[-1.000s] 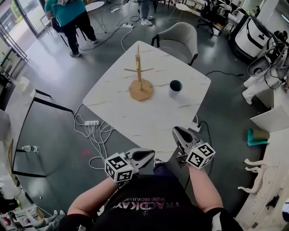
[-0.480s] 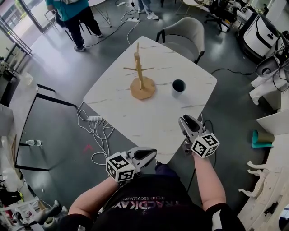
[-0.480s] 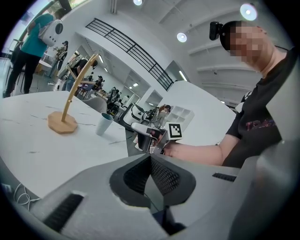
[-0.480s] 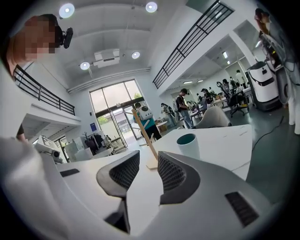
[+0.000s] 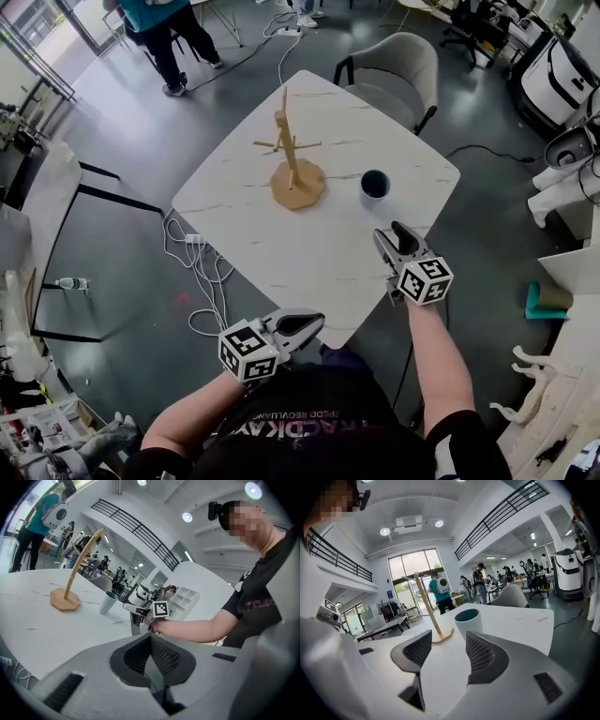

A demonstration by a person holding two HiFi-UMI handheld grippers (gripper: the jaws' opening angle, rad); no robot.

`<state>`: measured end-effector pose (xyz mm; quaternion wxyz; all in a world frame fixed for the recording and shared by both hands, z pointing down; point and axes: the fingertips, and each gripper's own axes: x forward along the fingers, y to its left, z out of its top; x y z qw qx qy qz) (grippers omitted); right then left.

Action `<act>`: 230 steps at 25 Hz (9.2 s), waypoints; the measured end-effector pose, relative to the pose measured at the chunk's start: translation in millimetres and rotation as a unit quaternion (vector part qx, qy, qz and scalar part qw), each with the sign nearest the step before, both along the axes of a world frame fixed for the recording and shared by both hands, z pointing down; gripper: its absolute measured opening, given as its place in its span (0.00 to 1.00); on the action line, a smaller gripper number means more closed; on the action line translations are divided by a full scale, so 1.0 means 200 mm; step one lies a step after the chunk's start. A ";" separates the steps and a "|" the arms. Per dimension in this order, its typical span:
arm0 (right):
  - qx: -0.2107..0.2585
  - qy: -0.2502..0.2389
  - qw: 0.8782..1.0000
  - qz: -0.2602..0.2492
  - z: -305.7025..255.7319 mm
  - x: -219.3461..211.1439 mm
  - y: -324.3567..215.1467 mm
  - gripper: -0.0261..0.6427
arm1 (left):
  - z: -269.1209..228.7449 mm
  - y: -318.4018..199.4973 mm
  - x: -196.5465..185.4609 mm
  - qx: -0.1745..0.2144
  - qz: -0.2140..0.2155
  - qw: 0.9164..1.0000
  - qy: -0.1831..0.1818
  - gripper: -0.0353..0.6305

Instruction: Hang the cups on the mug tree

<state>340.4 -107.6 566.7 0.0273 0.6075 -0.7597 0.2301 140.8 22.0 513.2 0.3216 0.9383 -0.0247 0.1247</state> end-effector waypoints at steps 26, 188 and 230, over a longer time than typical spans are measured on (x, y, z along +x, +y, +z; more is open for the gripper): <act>-0.060 0.161 0.979 -0.110 0.45 0.18 -0.49 0.52 | 0.11 -0.13 0.16 -0.032 -0.089 0.995 -0.029 0.05; -0.301 0.857 0.386 -0.163 -0.33 -0.30 -0.93 0.52 | -0.17 -0.17 -0.59 0.047 -0.013 0.996 0.072 0.05; -0.247 0.821 0.483 -0.175 -0.36 -0.50 -0.68 0.52 | -0.17 -0.03 -0.54 0.052 0.043 0.995 0.072 0.05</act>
